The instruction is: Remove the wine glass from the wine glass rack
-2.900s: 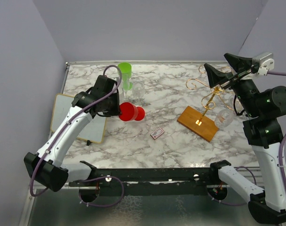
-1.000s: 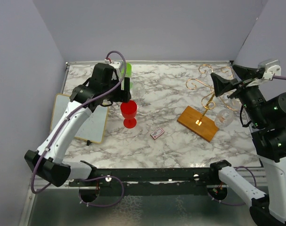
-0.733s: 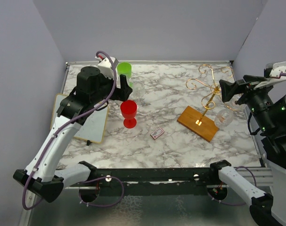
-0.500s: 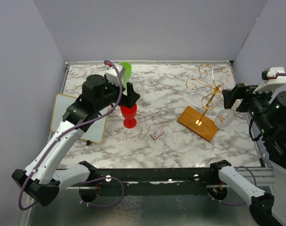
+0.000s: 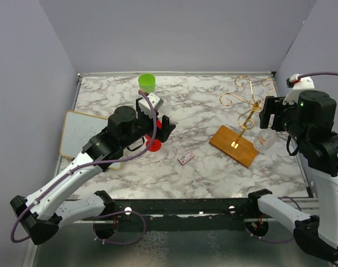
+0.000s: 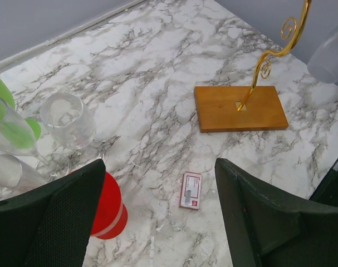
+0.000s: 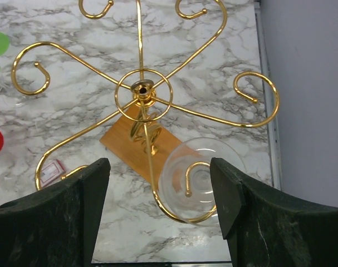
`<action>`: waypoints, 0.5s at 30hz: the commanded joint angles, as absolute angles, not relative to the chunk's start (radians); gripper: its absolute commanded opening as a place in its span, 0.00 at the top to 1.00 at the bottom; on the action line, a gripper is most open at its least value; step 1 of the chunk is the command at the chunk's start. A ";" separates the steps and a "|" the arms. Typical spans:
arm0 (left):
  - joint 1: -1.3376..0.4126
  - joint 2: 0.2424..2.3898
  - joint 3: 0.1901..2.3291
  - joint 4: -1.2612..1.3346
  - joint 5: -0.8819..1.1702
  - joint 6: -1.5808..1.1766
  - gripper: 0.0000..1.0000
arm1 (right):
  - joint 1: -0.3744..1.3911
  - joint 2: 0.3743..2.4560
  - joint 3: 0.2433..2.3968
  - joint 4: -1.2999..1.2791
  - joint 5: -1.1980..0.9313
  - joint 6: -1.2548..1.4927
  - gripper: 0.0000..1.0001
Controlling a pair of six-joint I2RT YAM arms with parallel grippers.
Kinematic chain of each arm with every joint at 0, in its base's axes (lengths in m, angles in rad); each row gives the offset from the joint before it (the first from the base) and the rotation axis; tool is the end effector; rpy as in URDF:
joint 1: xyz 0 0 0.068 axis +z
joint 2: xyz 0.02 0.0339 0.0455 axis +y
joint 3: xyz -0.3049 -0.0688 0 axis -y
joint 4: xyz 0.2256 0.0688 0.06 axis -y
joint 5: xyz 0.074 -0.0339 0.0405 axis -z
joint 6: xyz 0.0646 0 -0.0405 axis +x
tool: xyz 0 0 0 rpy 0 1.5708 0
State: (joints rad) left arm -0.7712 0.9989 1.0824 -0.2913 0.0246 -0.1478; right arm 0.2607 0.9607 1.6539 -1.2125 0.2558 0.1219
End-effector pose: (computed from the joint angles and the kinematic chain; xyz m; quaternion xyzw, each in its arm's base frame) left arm 0.1498 -0.1478 0.4199 0.2455 0.7368 -0.2879 0.5603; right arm 0.0999 0.0097 0.4860 0.0044 0.8603 -0.0137 0.5097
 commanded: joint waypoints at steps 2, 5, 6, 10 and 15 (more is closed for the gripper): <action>-0.787 0.971 1.035 -0.211 -0.060 -0.116 0.18 | 0.267 0.926 1.642 -1.173 0.338 -0.018 0.31; -0.788 0.971 1.016 -0.200 -0.071 -0.116 0.18 | 0.281 0.911 1.606 -1.155 0.315 -0.059 0.38; -0.788 0.973 1.013 -0.196 -0.072 -0.117 0.18 | 0.290 0.907 1.592 -1.155 0.315 -0.068 0.38; -0.794 0.980 1.004 -0.191 -0.076 -0.117 0.18 | 0.321 0.882 1.559 -1.151 0.342 -0.104 0.38; -0.803 0.991 0.992 -0.182 -0.077 -0.117 0.17 | 0.369 0.872 1.526 -1.148 0.382 -0.142 0.38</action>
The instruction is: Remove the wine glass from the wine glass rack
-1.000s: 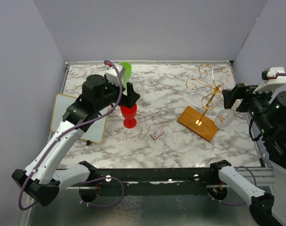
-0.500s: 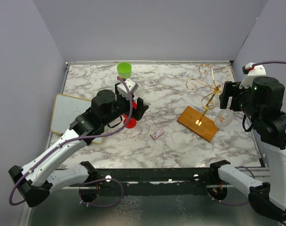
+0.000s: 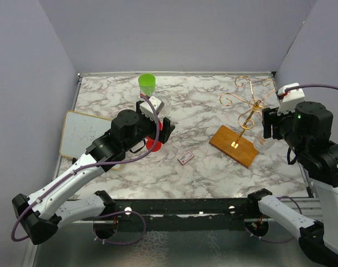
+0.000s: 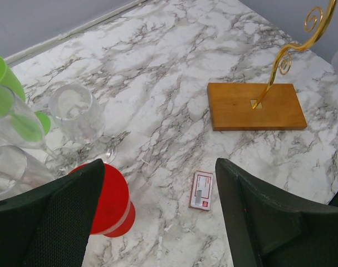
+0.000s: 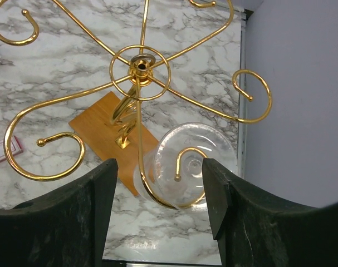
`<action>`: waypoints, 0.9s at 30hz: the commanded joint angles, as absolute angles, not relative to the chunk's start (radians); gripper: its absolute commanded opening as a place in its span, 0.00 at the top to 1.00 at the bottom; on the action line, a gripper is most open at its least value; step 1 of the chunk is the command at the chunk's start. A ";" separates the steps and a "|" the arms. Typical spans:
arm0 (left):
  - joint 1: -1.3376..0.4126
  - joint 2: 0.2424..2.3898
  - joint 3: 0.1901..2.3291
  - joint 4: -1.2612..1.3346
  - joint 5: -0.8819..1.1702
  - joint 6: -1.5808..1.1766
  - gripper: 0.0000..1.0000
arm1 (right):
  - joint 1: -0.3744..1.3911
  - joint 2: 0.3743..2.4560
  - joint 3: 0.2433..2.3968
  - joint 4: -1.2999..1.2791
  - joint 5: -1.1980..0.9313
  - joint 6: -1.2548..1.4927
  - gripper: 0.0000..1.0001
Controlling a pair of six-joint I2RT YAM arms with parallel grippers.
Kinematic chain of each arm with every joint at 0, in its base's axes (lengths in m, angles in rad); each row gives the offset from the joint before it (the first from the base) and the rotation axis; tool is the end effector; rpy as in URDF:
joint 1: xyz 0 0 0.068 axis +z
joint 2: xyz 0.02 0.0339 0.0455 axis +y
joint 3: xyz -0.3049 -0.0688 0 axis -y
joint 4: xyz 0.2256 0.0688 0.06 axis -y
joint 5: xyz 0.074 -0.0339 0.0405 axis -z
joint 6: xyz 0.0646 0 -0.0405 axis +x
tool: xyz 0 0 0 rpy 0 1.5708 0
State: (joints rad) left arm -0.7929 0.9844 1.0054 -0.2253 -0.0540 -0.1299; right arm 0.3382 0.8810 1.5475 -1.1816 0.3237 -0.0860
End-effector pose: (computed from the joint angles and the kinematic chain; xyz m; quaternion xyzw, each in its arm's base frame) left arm 0.1507 -0.1480 0.4041 0.2362 0.7386 -0.2622 0.5744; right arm 0.0860 0.0084 0.4687 -0.1001 0.8506 -0.0756 0.5107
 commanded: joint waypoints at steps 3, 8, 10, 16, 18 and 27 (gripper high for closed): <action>-0.805 0.994 0.989 -0.181 -0.076 -0.118 0.17 | 0.391 0.873 1.505 -1.145 0.444 -0.153 0.40; -0.807 0.999 0.982 -0.179 -0.079 -0.115 0.17 | 0.411 0.880 1.501 -1.145 0.489 -0.162 0.48; -0.808 1.000 0.980 -0.178 -0.081 -0.116 0.17 | 0.420 0.883 1.494 -1.143 0.516 -0.165 0.48; -0.813 1.008 0.978 -0.177 -0.080 -0.114 0.17 | 0.435 0.900 1.462 -1.118 0.538 -0.170 0.48; -0.812 1.009 0.978 -0.176 -0.081 -0.114 0.17 | 0.438 0.906 1.461 -1.110 0.544 -0.172 0.48; -0.813 1.014 0.972 -0.174 -0.086 -0.112 0.17 | 0.442 0.917 1.517 -1.091 0.509 -0.137 0.44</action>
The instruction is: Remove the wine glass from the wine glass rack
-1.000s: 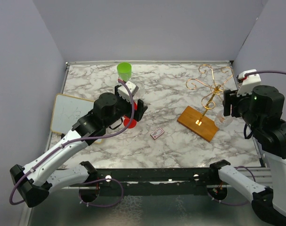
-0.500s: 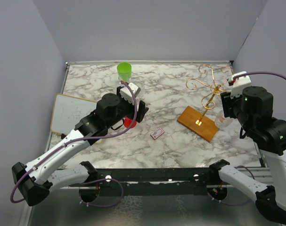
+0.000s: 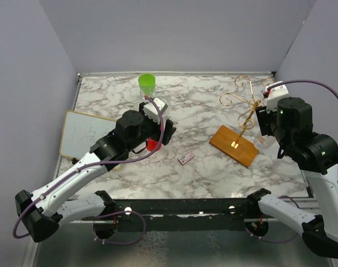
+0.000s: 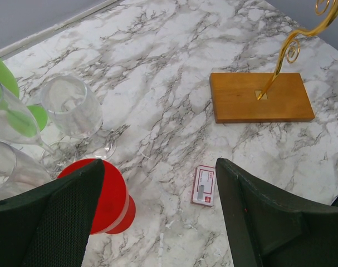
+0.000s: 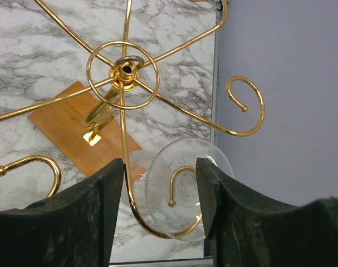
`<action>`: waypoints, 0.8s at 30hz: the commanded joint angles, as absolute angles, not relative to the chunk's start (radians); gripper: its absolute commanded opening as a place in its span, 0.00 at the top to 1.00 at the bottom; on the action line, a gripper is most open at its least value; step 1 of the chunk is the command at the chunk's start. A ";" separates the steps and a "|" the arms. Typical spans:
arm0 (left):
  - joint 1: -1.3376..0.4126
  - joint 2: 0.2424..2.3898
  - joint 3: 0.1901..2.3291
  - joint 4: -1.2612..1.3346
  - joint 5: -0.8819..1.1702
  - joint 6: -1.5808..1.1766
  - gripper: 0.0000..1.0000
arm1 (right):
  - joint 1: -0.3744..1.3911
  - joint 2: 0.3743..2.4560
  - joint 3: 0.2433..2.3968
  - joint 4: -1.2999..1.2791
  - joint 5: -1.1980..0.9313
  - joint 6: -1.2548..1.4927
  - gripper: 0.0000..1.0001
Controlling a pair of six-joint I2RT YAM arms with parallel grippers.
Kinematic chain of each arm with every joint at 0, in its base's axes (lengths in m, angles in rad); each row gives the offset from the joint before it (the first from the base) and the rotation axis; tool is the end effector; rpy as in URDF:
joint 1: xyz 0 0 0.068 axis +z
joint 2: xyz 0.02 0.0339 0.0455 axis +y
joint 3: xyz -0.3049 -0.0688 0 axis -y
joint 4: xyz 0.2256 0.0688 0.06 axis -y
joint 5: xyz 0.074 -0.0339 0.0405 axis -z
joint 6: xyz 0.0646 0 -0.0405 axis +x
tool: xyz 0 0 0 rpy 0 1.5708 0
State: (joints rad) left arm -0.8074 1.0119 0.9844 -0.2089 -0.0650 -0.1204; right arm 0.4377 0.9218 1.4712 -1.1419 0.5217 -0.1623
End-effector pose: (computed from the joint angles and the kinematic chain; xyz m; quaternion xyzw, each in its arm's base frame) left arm 0.1552 -0.1561 0.3934 0.2455 0.7460 -0.2539 0.5645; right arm 0.1084 0.0152 0.4528 -0.1363 0.8506 -0.1632 0.4809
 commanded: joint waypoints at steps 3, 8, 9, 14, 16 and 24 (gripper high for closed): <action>-0.813 1.014 0.970 -0.174 -0.085 -0.111 0.17 | 0.442 0.901 1.534 -1.079 0.542 -0.065 0.37; -0.814 1.014 0.969 -0.174 -0.084 -0.110 0.17 | 0.442 0.882 1.534 -1.093 0.659 0.061 0.17; -0.814 1.013 0.967 -0.175 -0.084 -0.109 0.17 | 0.442 0.884 1.545 -1.119 0.688 0.115 0.12; -0.816 1.009 0.965 -0.175 -0.081 -0.111 0.17 | 0.442 0.926 1.634 -1.261 0.756 0.347 0.04; -0.818 1.007 0.966 -0.174 -0.078 -0.113 0.17 | 0.442 0.942 1.658 -1.290 0.749 0.411 0.04; -0.821 0.995 0.963 -0.176 -0.076 -0.114 0.17 | 0.442 0.988 1.625 -1.321 0.757 0.483 0.02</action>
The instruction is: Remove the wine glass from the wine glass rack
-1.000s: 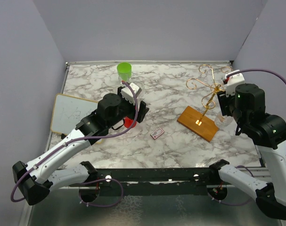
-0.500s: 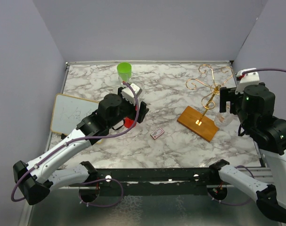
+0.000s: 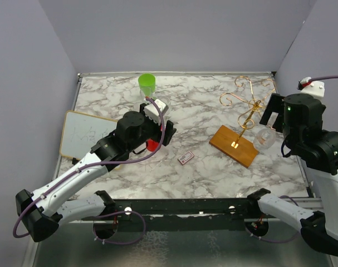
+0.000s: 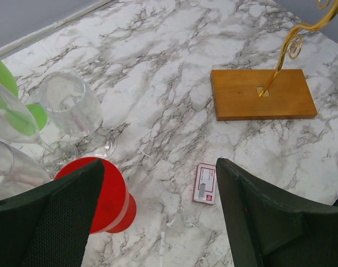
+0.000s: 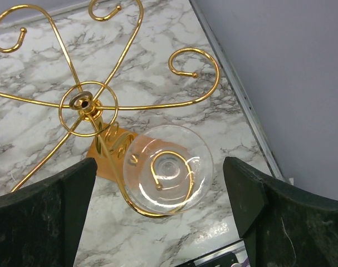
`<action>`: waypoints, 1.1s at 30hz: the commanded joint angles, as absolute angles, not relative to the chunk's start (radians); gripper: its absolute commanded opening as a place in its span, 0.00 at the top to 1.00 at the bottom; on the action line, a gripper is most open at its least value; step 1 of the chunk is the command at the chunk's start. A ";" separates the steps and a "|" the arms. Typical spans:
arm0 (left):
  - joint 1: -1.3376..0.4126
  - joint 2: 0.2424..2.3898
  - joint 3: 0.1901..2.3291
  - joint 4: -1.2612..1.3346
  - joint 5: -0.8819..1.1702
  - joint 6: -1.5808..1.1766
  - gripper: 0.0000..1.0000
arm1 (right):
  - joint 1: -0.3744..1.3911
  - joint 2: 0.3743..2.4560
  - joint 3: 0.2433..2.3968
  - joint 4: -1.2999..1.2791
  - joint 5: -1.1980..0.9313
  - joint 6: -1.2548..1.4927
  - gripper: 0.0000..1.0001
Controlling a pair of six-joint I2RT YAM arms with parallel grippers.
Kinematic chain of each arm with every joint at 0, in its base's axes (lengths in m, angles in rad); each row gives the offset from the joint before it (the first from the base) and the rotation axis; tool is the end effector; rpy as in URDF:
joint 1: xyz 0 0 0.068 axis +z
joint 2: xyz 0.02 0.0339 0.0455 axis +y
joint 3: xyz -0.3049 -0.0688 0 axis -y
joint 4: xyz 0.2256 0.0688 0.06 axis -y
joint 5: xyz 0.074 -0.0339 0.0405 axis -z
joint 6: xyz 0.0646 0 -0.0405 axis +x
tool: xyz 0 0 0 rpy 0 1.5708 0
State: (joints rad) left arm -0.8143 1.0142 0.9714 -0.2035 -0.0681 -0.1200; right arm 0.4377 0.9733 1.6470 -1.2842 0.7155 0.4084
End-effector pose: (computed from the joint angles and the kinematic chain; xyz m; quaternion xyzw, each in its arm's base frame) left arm 0.1550 -0.1578 0.3889 0.2485 0.7483 -0.2528 0.5608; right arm 0.0976 -0.0011 0.4828 0.1496 0.8331 -0.1056 0.5220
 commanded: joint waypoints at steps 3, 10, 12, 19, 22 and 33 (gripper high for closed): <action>-0.822 0.990 0.963 -0.176 -0.076 -0.114 0.16 | 0.442 0.986 1.593 -1.310 0.787 0.479 0.01; -0.827 0.989 0.963 -0.178 -0.082 -0.109 0.16 | 0.442 0.989 1.564 -1.295 0.823 0.475 0.00; -0.828 0.991 0.962 -0.179 -0.084 -0.107 0.16 | 0.442 0.984 1.558 -1.288 0.824 0.472 0.00; -0.829 0.991 0.960 -0.182 -0.088 -0.104 0.17 | 0.442 0.957 1.523 -1.226 0.840 0.451 0.07; -0.831 0.992 0.960 -0.182 -0.087 -0.101 0.16 | 0.442 0.940 1.501 -1.193 0.846 0.443 0.10; -0.832 0.992 0.959 -0.184 -0.090 -0.099 0.16 | 0.442 0.932 1.460 -1.106 0.836 0.404 0.17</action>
